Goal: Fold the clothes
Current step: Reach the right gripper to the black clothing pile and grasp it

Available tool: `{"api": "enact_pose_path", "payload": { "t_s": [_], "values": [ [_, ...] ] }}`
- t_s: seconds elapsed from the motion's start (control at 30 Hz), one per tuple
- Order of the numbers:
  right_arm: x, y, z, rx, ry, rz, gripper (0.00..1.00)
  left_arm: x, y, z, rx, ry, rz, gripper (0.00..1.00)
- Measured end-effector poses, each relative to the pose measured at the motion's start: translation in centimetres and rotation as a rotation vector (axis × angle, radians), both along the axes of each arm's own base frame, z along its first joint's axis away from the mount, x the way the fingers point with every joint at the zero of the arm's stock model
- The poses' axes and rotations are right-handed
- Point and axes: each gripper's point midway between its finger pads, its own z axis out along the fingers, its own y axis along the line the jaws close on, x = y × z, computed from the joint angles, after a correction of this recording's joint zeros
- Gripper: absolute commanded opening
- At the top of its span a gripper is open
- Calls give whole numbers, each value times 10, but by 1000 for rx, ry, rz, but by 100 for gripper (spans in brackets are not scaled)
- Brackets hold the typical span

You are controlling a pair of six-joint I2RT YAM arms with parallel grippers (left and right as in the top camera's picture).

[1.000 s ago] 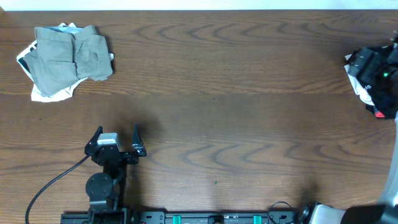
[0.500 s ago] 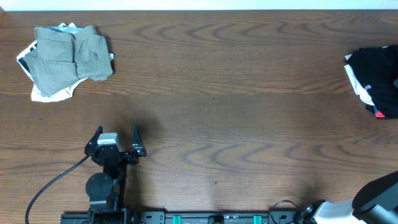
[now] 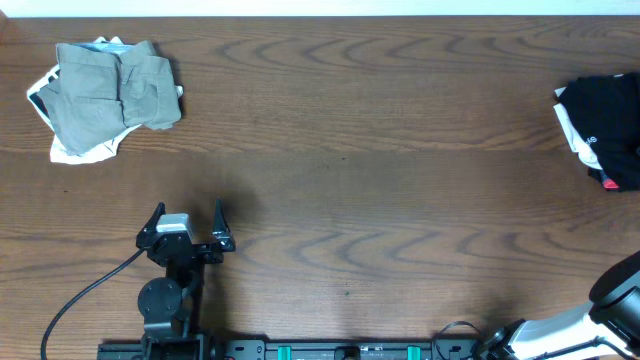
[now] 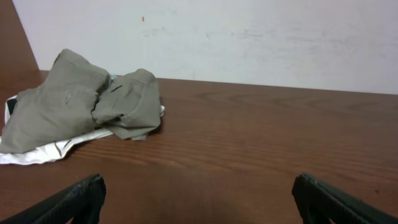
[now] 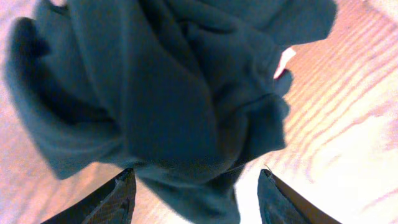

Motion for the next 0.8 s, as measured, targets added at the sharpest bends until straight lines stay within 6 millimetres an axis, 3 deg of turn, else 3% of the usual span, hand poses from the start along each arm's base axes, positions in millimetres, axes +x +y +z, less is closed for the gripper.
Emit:
{"api": "enact_pose_path", "payload": {
  "t_s": [0.3,0.37,0.47,0.6,0.67,0.73,0.8],
  "values": [
    [1,-15,7,-127,44,81,64,0,0,0,0,0,0,98],
    [2,-16,7,-141,49,102,72,0,0,0,0,0,0,98],
    [8,-14,4,-149,47,164,80,0,0,0,0,0,0,98],
    [17,-6,-11,-119,40,254,81,0,0,0,0,0,0,98],
    [21,-6,-16,-113,36,276,72,0,0,0,0,0,0,98],
    [23,-5,-20,-111,37,297,45,0,0,0,0,0,0,98],
    [24,-4,-22,-112,40,315,31,0,0,0,0,0,0,98]
  ]
}}
